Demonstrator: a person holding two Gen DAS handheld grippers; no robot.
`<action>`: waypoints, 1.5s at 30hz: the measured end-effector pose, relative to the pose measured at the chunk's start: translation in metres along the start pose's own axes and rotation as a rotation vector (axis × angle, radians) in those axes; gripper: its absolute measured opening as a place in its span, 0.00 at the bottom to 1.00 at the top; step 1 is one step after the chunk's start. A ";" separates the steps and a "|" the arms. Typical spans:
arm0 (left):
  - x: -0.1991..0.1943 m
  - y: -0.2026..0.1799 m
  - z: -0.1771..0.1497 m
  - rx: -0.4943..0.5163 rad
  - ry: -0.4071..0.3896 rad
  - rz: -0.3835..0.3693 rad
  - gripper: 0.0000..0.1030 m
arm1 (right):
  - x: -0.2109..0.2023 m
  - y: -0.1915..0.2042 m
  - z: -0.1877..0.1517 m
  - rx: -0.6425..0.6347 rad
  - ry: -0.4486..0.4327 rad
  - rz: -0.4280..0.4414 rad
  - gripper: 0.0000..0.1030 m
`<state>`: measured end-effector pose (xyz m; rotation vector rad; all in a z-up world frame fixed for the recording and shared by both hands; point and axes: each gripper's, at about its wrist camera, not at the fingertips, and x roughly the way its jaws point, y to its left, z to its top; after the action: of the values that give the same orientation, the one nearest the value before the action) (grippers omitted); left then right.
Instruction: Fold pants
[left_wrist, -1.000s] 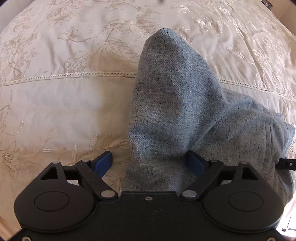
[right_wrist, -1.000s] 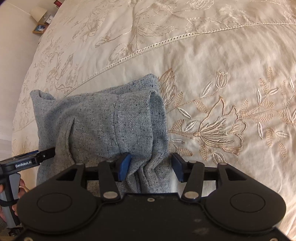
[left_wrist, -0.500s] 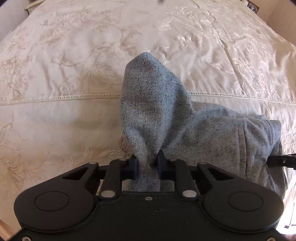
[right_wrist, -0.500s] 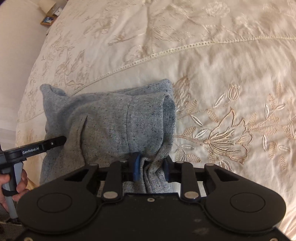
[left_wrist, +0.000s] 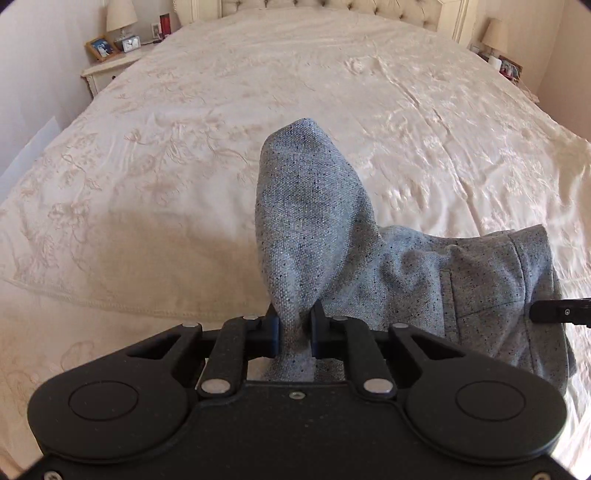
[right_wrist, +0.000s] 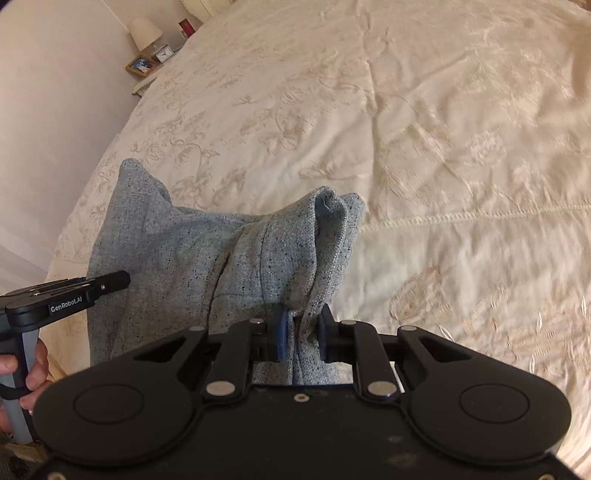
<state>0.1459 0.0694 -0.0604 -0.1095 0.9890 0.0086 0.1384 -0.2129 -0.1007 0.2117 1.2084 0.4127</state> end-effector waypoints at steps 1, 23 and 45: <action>0.003 0.007 0.010 0.003 -0.012 0.013 0.19 | 0.005 0.007 0.011 -0.005 -0.012 0.008 0.17; 0.037 0.070 0.052 -0.178 0.135 0.247 0.34 | 0.082 0.110 0.132 -0.170 -0.043 -0.128 0.31; -0.053 0.005 0.011 -0.219 0.119 0.183 0.34 | -0.005 0.130 0.061 -0.221 -0.096 -0.148 0.33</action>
<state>0.1255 0.0774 -0.0104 -0.2217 1.1121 0.2816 0.1685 -0.0940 -0.0267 -0.0479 1.0670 0.3984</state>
